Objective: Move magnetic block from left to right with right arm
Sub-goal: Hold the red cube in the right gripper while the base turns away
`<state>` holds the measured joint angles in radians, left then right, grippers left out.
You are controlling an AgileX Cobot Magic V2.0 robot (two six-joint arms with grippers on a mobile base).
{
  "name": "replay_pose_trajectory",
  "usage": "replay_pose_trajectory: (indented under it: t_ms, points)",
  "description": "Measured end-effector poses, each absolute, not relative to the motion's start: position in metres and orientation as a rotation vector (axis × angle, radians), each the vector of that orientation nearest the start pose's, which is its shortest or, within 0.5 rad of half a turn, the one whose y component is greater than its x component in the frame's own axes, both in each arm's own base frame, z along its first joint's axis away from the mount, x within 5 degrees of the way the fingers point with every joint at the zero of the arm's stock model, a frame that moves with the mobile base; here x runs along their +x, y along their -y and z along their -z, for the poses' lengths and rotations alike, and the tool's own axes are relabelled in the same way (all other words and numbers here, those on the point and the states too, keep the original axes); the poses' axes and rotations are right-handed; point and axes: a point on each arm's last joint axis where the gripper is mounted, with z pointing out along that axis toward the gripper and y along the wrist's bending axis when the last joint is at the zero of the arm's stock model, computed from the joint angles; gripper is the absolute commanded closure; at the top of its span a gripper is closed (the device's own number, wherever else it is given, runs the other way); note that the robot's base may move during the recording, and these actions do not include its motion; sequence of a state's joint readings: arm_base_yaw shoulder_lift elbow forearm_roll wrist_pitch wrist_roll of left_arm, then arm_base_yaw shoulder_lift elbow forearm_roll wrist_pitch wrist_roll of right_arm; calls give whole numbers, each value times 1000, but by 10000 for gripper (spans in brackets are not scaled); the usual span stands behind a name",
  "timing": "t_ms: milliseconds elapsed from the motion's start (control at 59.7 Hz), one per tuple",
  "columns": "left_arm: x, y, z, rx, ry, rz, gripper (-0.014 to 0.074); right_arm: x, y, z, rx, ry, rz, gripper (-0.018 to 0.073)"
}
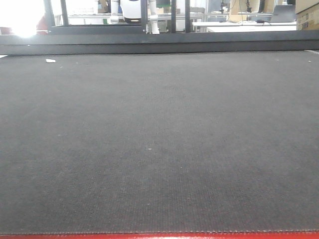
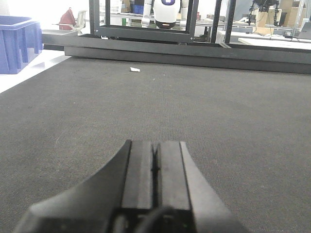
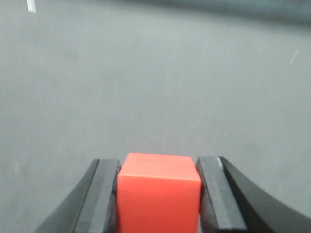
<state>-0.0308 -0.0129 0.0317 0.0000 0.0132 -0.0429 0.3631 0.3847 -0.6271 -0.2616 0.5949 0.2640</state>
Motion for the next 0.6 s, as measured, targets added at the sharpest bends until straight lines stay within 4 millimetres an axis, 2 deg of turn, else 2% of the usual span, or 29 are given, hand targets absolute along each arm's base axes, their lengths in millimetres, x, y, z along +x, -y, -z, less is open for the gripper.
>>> replay_pose_trajectory:
  t_ms: [201, 603]
  points:
    - [57, 2, -202, -9, -1516, 59, 713, 49, -5, -353, -168, -1687, -181, 421]
    - [57, 2, -202, -9, -1516, 59, 713, 48, -5, -353, -170, -1678, -178, 421]
